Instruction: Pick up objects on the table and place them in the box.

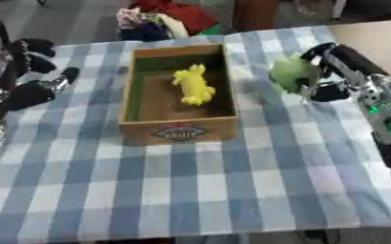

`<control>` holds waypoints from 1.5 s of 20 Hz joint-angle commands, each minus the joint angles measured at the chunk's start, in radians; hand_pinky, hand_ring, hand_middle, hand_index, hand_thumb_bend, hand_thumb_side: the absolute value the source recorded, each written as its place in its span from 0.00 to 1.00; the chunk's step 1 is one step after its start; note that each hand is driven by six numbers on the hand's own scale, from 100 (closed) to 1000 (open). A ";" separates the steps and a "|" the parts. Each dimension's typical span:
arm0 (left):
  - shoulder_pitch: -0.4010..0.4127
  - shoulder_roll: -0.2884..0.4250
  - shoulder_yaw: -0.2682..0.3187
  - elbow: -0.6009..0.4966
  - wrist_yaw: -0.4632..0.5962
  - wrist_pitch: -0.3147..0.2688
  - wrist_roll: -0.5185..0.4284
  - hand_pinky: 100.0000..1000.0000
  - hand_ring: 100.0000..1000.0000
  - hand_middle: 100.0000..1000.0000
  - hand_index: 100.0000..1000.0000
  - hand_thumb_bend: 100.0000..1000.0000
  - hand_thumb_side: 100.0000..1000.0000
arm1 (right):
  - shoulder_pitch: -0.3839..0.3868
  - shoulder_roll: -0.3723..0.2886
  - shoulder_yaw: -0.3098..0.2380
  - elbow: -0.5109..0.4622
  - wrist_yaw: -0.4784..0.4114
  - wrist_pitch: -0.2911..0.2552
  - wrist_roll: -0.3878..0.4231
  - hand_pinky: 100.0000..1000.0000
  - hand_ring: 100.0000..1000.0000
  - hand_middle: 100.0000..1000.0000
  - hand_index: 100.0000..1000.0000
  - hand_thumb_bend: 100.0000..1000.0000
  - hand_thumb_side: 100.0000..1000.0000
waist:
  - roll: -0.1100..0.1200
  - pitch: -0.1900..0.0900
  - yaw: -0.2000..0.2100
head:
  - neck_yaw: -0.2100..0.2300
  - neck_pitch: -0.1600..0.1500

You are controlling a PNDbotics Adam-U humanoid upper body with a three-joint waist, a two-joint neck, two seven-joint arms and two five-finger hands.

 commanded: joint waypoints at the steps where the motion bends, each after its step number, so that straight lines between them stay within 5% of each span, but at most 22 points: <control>1: -0.012 0.018 0.011 -0.022 0.006 -0.003 -0.001 0.65 0.56 0.59 0.73 0.47 0.16 | -0.051 -0.051 0.000 -0.064 -0.036 0.001 -0.004 0.46 0.44 0.20 0.29 0.00 0.00 | -0.006 -0.016 0.001 | -0.001 0.005; 14: -0.033 -0.004 -0.006 -0.040 0.004 -0.009 -0.016 0.65 0.56 0.59 0.73 0.48 0.16 | -0.210 0.071 0.040 0.039 0.029 -0.059 0.038 0.47 0.45 0.21 0.31 0.00 0.00 | -0.014 -0.022 0.047 | -0.032 0.005; 25: -0.050 -0.029 -0.022 -0.051 0.003 -0.012 -0.034 0.65 0.56 0.59 0.73 0.49 0.16 | -0.248 0.225 0.025 0.167 0.137 -0.081 0.043 0.47 0.46 0.24 0.34 0.00 0.00 | -0.014 -0.013 0.114 | -0.072 0.005; 30: -0.052 -0.035 -0.025 -0.050 0.005 -0.012 -0.037 0.65 0.56 0.59 0.73 0.49 0.16 | -0.247 0.276 0.018 0.211 0.181 -0.081 0.022 0.48 0.49 0.37 0.50 0.00 0.00 | -0.011 -0.013 0.119 | -0.079 0.005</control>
